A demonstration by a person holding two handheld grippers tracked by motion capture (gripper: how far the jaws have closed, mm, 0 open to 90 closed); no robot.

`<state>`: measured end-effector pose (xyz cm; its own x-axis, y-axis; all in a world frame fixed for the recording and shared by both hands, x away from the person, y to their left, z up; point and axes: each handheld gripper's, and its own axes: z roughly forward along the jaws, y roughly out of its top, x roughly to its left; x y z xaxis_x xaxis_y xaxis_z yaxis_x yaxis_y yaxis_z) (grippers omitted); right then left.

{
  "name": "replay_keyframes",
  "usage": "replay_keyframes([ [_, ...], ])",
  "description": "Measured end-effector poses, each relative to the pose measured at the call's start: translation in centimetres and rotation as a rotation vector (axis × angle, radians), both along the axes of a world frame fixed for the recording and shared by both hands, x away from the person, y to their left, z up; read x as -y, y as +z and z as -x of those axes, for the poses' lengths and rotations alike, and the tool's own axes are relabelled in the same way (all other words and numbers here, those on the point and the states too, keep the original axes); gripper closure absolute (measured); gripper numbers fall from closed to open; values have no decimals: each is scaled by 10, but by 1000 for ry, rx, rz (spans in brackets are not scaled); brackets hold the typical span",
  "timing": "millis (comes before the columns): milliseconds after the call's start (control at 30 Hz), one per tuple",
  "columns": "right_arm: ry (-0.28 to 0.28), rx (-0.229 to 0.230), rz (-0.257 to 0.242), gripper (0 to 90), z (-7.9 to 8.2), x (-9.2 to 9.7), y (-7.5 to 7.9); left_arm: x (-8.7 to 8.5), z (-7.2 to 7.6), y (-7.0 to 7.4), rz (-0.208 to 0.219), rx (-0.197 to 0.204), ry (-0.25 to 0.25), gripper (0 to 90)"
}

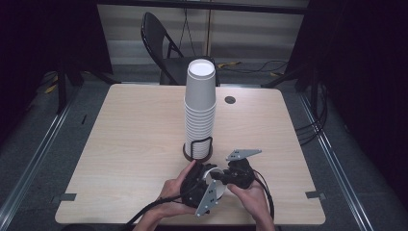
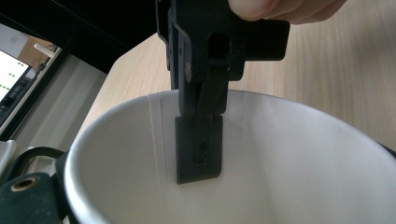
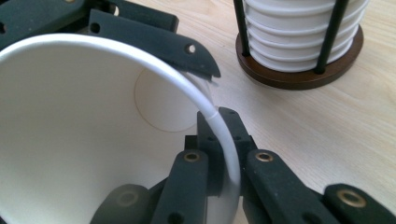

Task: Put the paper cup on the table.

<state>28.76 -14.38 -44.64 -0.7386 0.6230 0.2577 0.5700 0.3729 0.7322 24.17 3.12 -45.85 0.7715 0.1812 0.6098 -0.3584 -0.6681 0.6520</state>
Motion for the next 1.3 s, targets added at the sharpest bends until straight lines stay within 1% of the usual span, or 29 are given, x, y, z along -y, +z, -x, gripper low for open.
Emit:
replay_keyframes([
  [100, -10, 7, -6, 887, 1, 3, 0, -1, 0, 0, 5, -1, -3, 100],
  [133, -13, 5, -8, 886, 2, 3, 0, 0, 0, 0, 15, -11, -1, 101],
  [200, -20, 4, -17, 883, 2, 3, -1, -2, -1, 1, 8, -12, -3, 107],
  [267, -29, 5, -28, 880, 2, 3, -2, -3, -3, 1, 25, -24, -1, 109],
  [300, -31, 4, -34, 879, 2, 3, -2, -4, -3, 2, 39, -36, 0, 110],
  [367, -29, 8, -48, 858, 2, 4, -2, -6, -5, 3, 62, -39, 5, 110],
  [400, -34, 12, -56, 853, 3, 4, -1, -7, -5, 3, 78, -50, 10, 110],
  [500, -55, 17, -82, 819, 3, 7, 0, -10, -8, 3, 114, -50, 19, 110],
  [533, -64, 20, -90, 803, 4, 7, 0, -11, -9, 3, 115, -51, 15, 110],
  [567, -70, 24, -97, 795, 4, 8, 0, -12, -10, 2, 138, -71, 13, 110],
  [633, -78, 20, -114, 768, 5, 10, -1, -14, -11, 2, 163, -83, 28, 110],
  [667, -80, 19, -119, 765, 6, 10, -1, -15, -12, 2, 173, -95, 32, 110],
  [700, -81, 24, -120, 757, 7, 10, -1, -15, -13, 1, 187, -105, 36, 110],
  [767, -90, 30, -137, 740, 8, 11, -1, -18, -15, 1, 200, -114, 51, 110],
  [833, -95, 40, -150, 713, 9, 12, -1, -20, -18, 1, 228, -146, 51, 110],
  [867, -91, 46, -158, 704, 10, 12, 0, -20, -18, 1, 235, -147, 51, 111],
  [933, -102, 60, -172, 698, 10, 13, 0, -21, -19, 0, 237, -159, 71, 111],
  [1000, -111, 83, -182, 664, 11, 15, 1, -24, -22, -1, 240, -171, 92, 111],
  [1033, -114, 83, -191, 658, 11, 16, 1, -25, -23, -1, 247, -175, 100, 111],
  [1167, -126, 99, -207, 619, 11, 19, 0, -31, -27, -2, 261, -192, 120, 111],
  [1267, -150, 130, -214, 581, 13, 22, 1, -34, -31, -3, 276, -210, 140, 111],
  [1300, -154, 137, -226, 566, 13, 23, 0, -36, -32, -3, 282, -221, 144, 111],
])
